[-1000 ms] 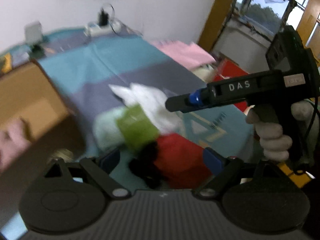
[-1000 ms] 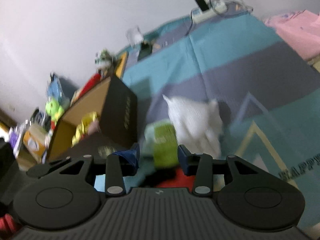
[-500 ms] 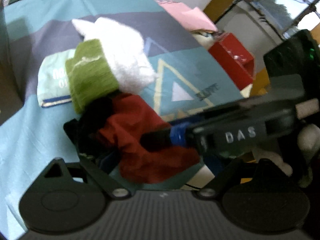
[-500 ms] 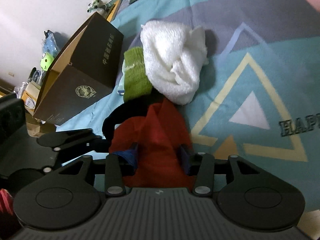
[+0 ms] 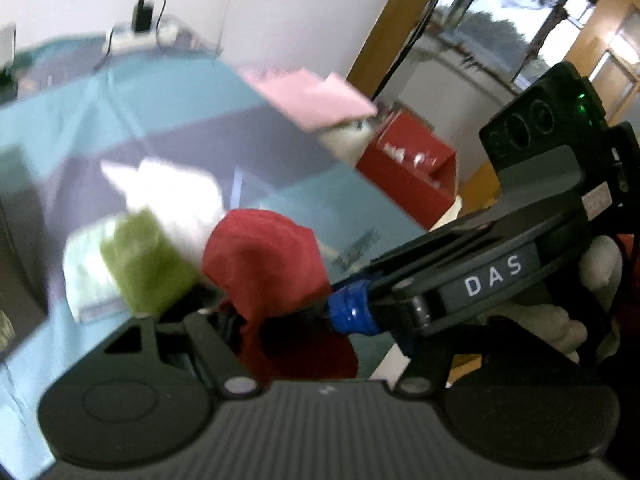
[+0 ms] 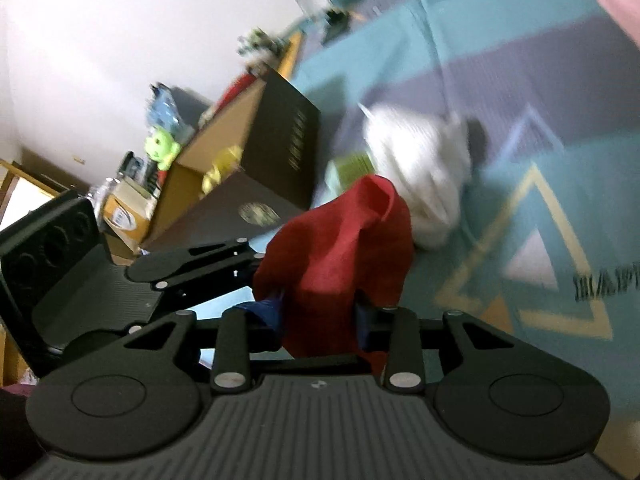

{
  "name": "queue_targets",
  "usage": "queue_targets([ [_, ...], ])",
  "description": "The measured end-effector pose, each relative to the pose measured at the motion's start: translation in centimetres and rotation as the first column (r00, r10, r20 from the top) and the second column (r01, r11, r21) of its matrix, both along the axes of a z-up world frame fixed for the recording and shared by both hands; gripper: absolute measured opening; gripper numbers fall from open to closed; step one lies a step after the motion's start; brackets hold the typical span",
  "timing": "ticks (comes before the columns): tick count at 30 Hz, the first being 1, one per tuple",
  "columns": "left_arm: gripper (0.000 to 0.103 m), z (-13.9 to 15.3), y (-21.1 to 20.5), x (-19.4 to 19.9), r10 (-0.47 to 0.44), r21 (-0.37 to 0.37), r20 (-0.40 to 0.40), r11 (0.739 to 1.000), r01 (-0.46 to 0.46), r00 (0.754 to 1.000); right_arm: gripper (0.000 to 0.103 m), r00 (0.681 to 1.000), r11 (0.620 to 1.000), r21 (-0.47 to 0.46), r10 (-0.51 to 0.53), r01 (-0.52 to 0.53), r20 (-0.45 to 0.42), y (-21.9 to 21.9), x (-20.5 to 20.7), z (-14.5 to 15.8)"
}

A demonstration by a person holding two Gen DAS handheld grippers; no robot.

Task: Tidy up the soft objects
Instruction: 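Carry the red cloth with the right gripper and lower it into the box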

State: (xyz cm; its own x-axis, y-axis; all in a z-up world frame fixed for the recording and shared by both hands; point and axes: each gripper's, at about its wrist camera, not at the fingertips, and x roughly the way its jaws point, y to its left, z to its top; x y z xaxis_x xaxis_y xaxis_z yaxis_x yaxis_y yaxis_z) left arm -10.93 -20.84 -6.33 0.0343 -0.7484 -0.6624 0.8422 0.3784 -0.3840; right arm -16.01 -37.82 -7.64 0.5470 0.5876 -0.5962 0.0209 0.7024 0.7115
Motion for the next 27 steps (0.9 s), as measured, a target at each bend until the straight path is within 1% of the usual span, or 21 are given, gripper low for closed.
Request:
queue_targets([
  [3, 0.065, 1.9, 1.0, 0.5, 0.019, -0.056, 0.028, 0.998, -0.017, 0.999, 0.017, 0.997, 1.0, -0.017, 0.001, 0.0, 0.072, 0.9, 0.8, 2.2],
  [5, 0.065, 3.1, 2.4, 1.0, 0.047, -0.089, 0.054, 0.995, -0.042, 0.997, 0.017, 0.992, 1.0, -0.028, 0.016, -0.013, 0.123, 1.8, 1.7, 3.6],
  [10, 0.065, 5.3, 6.6, 2.8, 0.163, -0.143, 0.109, 0.979, -0.146, 0.981, 0.017, 0.971, 0.998, -0.018, 0.059, -0.057, 0.233, 5.1, 4.9, 5.6],
  [12, 0.065, 5.9, 8.8, 3.7, 0.22, -0.16, 0.125, 0.967, -0.199, 0.967, 0.017, 0.961, 0.997, -0.003, 0.073, -0.075, 0.266, 6.8, 6.4, 6.1],
  [16, 0.065, 6.3, 12.9, 5.1, 0.312, -0.171, 0.148, 0.943, -0.286, 0.939, 0.018, 0.943, 0.991, 0.004, 0.122, -0.13, 0.31, 10.5, 9.5, 6.8],
  [22, 0.065, 7.1, 18.9, 7.8, 0.437, -0.178, 0.176, 0.896, -0.408, 0.882, 0.018, 0.911, 0.984, -0.011, 0.171, -0.18, 0.375, 15.8, 13.6, 7.5],
  [27, 0.065, 6.4, 21.8, 10.8, 0.504, -0.145, 0.173, 0.863, -0.484, 0.846, 0.018, 0.91, 0.985, -0.023, 0.165, -0.169, 0.381, 18.9, 16.6, 6.9],
])
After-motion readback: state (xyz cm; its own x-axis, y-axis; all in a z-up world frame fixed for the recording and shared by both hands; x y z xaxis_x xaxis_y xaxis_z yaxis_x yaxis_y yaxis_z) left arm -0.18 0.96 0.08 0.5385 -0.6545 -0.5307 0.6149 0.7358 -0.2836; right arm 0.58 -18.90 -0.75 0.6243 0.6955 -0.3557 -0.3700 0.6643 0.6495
